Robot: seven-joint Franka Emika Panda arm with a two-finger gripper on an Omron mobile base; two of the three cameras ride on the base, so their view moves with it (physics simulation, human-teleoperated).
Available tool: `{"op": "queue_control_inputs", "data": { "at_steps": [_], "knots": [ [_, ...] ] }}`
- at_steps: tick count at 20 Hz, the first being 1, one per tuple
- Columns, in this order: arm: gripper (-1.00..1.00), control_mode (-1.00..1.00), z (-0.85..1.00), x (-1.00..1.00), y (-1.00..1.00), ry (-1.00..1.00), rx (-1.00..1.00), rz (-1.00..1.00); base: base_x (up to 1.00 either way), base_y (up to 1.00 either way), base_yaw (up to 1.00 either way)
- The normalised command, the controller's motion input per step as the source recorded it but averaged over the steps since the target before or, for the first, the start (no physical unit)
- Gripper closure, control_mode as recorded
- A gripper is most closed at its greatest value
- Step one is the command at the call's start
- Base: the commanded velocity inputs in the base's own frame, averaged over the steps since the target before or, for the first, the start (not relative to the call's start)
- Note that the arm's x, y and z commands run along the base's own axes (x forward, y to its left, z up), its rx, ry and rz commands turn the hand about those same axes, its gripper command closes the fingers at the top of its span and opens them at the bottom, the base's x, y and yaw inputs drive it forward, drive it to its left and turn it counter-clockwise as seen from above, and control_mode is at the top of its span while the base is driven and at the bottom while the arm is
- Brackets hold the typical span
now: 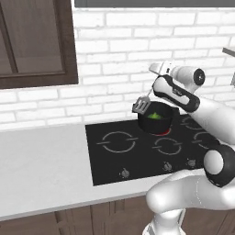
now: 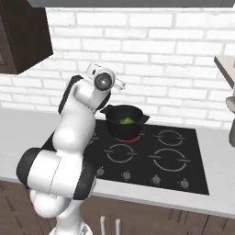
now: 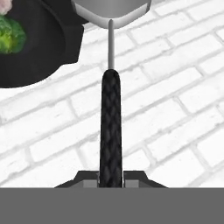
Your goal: Put the broccoli and garlic in the pot. Retrieve the spatula and lightly stir the vegetables in the pot.
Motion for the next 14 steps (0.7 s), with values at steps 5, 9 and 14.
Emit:
{"op": "queue_control_inputs", "data": {
  "at_steps": [5,9,14],
  "knots": [
    [1.00,-1.00,0.00,-0.07,0.00,-0.10,-0.25,0.05,0.00,0.00,0.00],
    [1.00,-1.00,0.00,-0.19,0.03,-0.21,-0.40,0.00,0.00,0.00,0.00],
    [1.00,-1.00,0.00,-0.02,0.10,-0.05,-0.38,0.00,0.00,0.00,0.00]
  ]
}}
